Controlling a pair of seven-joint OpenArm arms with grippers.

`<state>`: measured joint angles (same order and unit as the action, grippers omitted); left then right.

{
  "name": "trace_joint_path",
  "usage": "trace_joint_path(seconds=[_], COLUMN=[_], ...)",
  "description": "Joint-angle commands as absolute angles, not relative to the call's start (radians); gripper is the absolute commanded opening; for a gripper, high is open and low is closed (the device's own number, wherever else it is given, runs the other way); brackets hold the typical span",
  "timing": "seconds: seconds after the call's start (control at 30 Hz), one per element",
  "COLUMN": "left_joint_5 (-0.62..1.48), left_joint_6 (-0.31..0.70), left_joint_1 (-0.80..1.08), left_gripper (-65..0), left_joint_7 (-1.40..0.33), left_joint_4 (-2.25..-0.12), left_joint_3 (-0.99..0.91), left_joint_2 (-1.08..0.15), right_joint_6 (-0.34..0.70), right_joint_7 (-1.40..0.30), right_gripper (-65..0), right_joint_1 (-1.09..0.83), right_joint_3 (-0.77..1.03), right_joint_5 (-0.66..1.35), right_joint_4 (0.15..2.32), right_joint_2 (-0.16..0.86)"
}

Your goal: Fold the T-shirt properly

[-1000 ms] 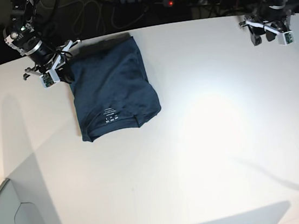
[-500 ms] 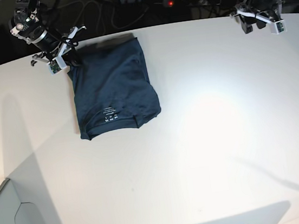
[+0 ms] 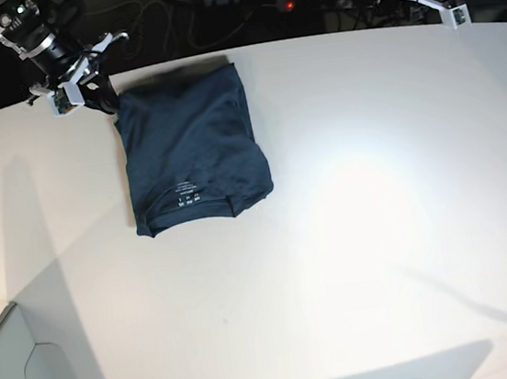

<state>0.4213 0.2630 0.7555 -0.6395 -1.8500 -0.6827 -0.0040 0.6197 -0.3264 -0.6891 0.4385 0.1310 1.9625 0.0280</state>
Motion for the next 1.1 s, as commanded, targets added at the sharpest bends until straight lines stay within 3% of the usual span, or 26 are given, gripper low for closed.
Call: trace_joint_path(seconds=[0.0, 0.2, 0.37, 0.57, 0.8, 0.97, 1.07], left_joint_5=[0.427, 0.418, 0.418, 0.418, 0.274, 0.182, 0.151], left_joint_6=[0.263, 0.263, 0.263, 0.263, 0.259, 0.259, 0.254], left_joint_1=[0.789, 0.889, 0.846, 0.723, 0.472, 0.309, 0.263], left_gripper=[-65.0, -65.0, -65.0, -65.0, -65.0, -65.0, -65.0], left_joint_7=[-0.628, -0.619, -0.506, -0.395, -0.07, 0.065, 0.065], left_joint_4=[-1.868, -1.84, -1.635, -1.279, -0.688, -0.374, -0.334], left_joint_3=[-0.685, -0.682, -0.665, -0.492, -0.254, -0.188, -0.127], left_joint_2=[-0.004, 0.038, 0.002, -0.125, -0.199, -0.199, -0.196], right_joint_6=[0.627, 0.627, 0.63, 0.63, 0.622, 0.44, 0.282], right_joint_7=[-0.312, -0.312, -0.305, -0.26, 0.081, 0.182, 0.216], right_gripper=[-65.0, -65.0, -65.0, -65.0, -65.0, -65.0, -65.0], right_joint_1=[-0.74, -0.92, -0.921, -0.742, -0.616, -0.526, -0.45], right_joint_3=[0.45, 0.46, 0.447, 0.334, 0.156, 0.074, 0.03], right_joint_5=[0.142, 0.139, 0.14, 0.14, 0.134, 0.002, -0.044], right_joint_4=[1.988, 1.966, 1.761, 1.311, 0.921, 0.75, 0.628], right_joint_2=[0.033, 0.035, 0.045, 0.122, 0.154, 0.148, 0.116])
